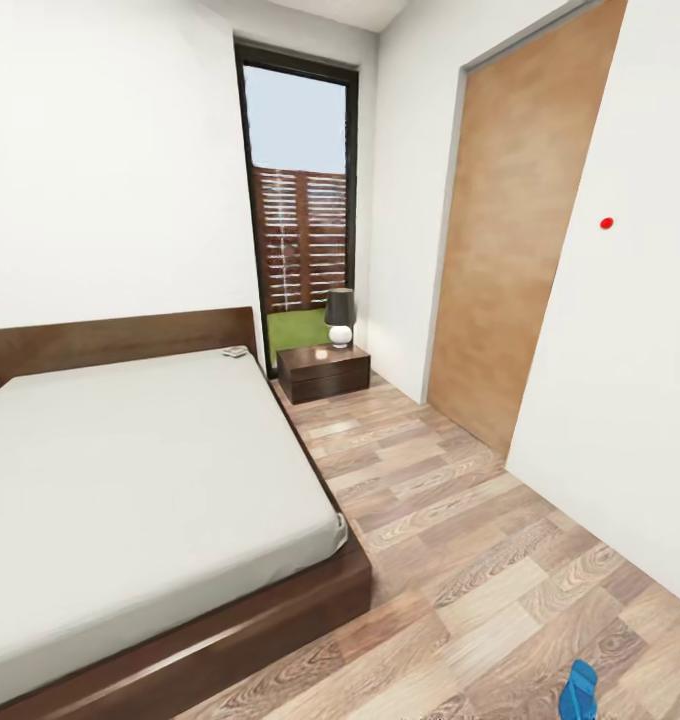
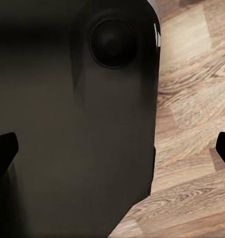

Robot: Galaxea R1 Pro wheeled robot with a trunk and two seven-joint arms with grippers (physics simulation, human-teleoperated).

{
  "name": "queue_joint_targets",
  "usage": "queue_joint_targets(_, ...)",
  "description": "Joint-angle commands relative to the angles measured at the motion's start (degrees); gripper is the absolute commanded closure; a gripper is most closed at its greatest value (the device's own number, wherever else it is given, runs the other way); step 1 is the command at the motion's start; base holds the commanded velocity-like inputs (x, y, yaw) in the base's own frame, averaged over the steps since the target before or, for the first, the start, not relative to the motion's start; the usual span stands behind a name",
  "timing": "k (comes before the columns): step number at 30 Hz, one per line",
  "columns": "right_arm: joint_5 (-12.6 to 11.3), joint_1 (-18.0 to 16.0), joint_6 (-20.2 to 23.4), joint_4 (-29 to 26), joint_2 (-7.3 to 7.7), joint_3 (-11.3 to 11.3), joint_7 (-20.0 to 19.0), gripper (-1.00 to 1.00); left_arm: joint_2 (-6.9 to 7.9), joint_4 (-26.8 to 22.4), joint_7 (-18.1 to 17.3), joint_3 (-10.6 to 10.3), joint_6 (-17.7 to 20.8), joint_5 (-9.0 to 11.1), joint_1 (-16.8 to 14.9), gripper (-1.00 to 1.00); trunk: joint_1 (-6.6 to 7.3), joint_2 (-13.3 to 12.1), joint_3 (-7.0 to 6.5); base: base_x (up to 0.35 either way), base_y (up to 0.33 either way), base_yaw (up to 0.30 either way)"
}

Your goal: In the bedroom, move the book from the bed onto either nightstand, and place the two sandals side by side next to the bed.

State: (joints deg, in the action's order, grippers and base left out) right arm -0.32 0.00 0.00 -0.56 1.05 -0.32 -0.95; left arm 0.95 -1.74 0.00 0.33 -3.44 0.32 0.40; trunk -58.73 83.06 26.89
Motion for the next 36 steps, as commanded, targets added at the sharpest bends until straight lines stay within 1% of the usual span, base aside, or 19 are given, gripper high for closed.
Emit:
queue_joint_targets(1,-0.04,0.00,0.00,-0.05,0.01,-0.03,-0.10,-1.00,0.01,-0.10,0.00,0.02,-0.08,0.03,0.04,-1.00,0.00,0.02,0.04,0.000,0.000,-0.204)
queue_joint_targets(16,-0.04,0.00,-0.08,-0.05,0.01,-0.03,-0.10,-1.00,0.02,-0.10,0.00,0.03,-0.16,0.03,0.04,-1.00,0.00,0.02,0.04,0.000,0.000,-0.206)
queue_joint_targets(26,-0.04,0.00,-0.09,-0.05,0.01,-0.11,-0.10,-1.00,0.02,-0.10,0.00,0.09,-1.37,0.03,0.04,-1.00,0.00,0.02,0.04,0.000,0.000,-0.206)
queue_joint_targets(36,-0.04,0.00,-0.09,-0.05,0.01,-0.08,-0.10,-1.00,0.02,-0.10,0.00,0.10,-1.79,0.03,0.04,-1.00,0.00,0.02,0.04,0.000,0.000,-0.205)
